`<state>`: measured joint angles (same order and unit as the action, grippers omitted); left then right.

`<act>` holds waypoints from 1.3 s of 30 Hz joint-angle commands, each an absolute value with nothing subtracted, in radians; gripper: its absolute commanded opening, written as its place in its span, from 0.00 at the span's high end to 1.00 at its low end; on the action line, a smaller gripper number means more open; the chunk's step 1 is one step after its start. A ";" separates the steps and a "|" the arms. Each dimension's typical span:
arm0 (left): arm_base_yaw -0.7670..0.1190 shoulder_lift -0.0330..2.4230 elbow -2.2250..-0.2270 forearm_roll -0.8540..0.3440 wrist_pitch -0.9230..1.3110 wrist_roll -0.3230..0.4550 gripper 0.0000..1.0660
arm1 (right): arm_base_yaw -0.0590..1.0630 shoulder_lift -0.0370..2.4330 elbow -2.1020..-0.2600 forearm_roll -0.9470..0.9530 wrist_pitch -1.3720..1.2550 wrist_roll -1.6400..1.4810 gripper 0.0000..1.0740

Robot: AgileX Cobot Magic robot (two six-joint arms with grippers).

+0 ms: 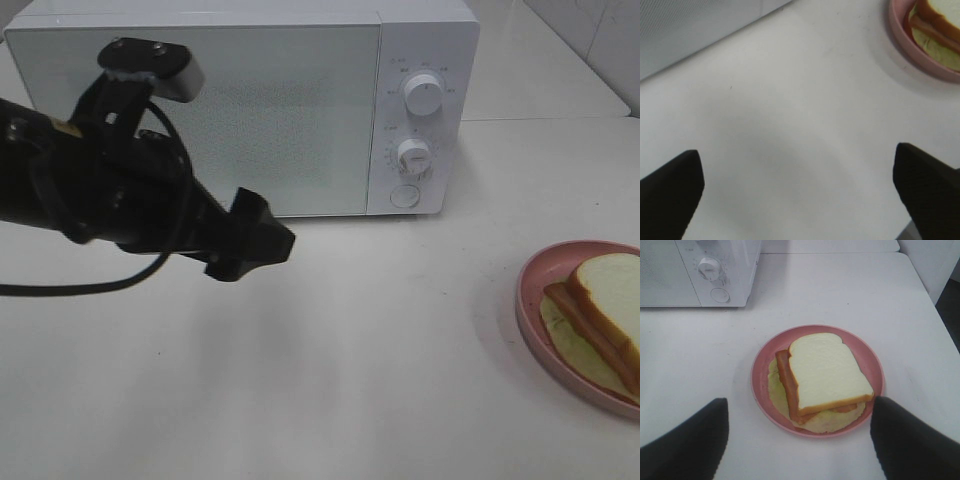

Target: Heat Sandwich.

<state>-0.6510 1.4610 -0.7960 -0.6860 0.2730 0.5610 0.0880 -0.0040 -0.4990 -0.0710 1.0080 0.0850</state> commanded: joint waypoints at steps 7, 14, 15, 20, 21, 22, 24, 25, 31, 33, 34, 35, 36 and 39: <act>-0.331 1.319 -0.794 -0.535 0.639 0.443 0.08 | 0.080 -0.031 -0.498 -0.068 0.994 0.075 0.30; -0.131 1.165 -0.794 -0.334 0.773 0.243 0.08 | 0.080 -0.031 -0.498 -0.068 0.994 0.075 0.30; -0.106 1.146 -0.793 -0.315 0.786 0.211 0.08 | 0.080 -0.031 -0.498 -0.068 0.994 0.075 0.30; -0.011 1.081 -0.793 -0.244 0.880 0.124 0.08 | 0.080 -0.031 -0.498 -0.068 0.994 0.076 0.30; 0.002 1.061 -0.793 -0.215 0.924 0.096 0.08 | 0.080 -0.031 -0.498 -0.068 0.994 0.076 0.30; 0.002 1.061 -0.793 -0.215 0.924 0.096 0.08 | 0.080 -0.031 -0.498 -0.068 0.994 0.076 0.30; 0.004 1.038 -0.791 -0.181 0.964 0.070 0.08 | 0.080 -0.031 -0.498 -0.068 0.994 0.076 0.30; 0.004 1.011 -0.782 -0.156 1.003 0.058 0.08 | 0.080 -0.031 -0.498 -0.068 0.994 0.076 0.30; 0.004 0.913 -0.714 -0.075 1.019 -0.036 0.08 | 0.080 -0.031 -0.498 -0.068 0.994 0.076 0.30; 0.004 0.863 -0.676 -0.036 1.018 -0.067 0.08 | 0.080 -0.031 -0.498 -0.068 0.994 0.076 0.30; 0.004 0.816 -0.645 -0.012 1.017 -0.082 0.08 | 0.080 -0.031 -0.498 -0.068 0.994 0.076 0.30; 0.004 0.789 -0.632 -0.007 1.017 -0.083 0.08 | 0.080 -0.031 -0.498 -0.068 0.994 0.076 0.30; 0.004 0.789 -0.632 -0.007 1.017 -0.083 0.08 | 0.080 -0.031 -0.498 -0.068 0.994 0.076 0.30; 0.004 0.682 -0.573 -0.005 1.017 -0.082 0.08 | 0.080 -0.031 -0.498 -0.068 0.994 0.076 0.30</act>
<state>0.0030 0.7510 -0.6080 -0.0090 1.0160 -0.0710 0.0880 -0.0040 -0.4990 -0.0710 1.0080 0.0850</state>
